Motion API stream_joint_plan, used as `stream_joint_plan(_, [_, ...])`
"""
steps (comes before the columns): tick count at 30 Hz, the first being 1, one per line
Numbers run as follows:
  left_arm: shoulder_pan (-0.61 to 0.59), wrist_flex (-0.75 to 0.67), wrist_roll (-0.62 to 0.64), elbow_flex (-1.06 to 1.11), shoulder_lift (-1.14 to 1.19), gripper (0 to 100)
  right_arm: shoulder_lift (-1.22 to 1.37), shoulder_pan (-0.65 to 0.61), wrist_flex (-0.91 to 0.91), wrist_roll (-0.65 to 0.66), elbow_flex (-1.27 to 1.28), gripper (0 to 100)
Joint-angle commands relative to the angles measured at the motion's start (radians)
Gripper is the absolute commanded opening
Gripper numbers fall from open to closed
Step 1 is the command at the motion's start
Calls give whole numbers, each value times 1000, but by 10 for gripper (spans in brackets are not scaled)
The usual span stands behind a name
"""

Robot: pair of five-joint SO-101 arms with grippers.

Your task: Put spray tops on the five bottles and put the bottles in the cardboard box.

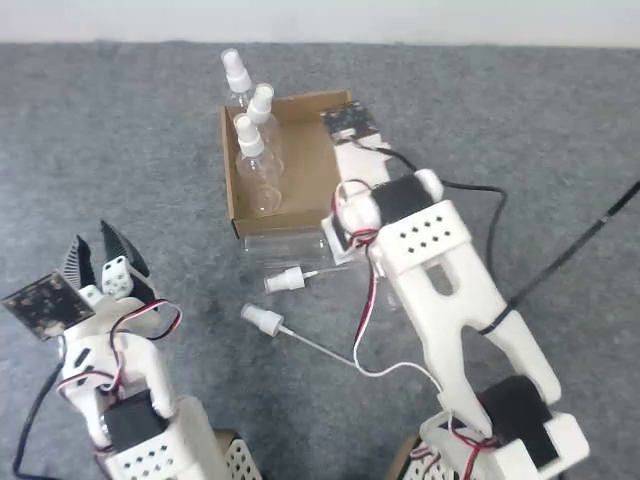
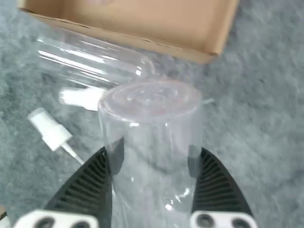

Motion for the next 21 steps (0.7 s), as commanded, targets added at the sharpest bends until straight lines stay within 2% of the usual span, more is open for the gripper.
stream_joint_plan(1, [-6,-32,12,-13,-18,113,-73,59,33,-12,-66,102])
stream_joint_plan(8, [-6,-32,12,-12,-18,113,-73,157,97,-12,-66,102])
stream_joint_plan(21, [-6,-32,12,-12,-18,113,-71,392,-58,-14,-60,98])
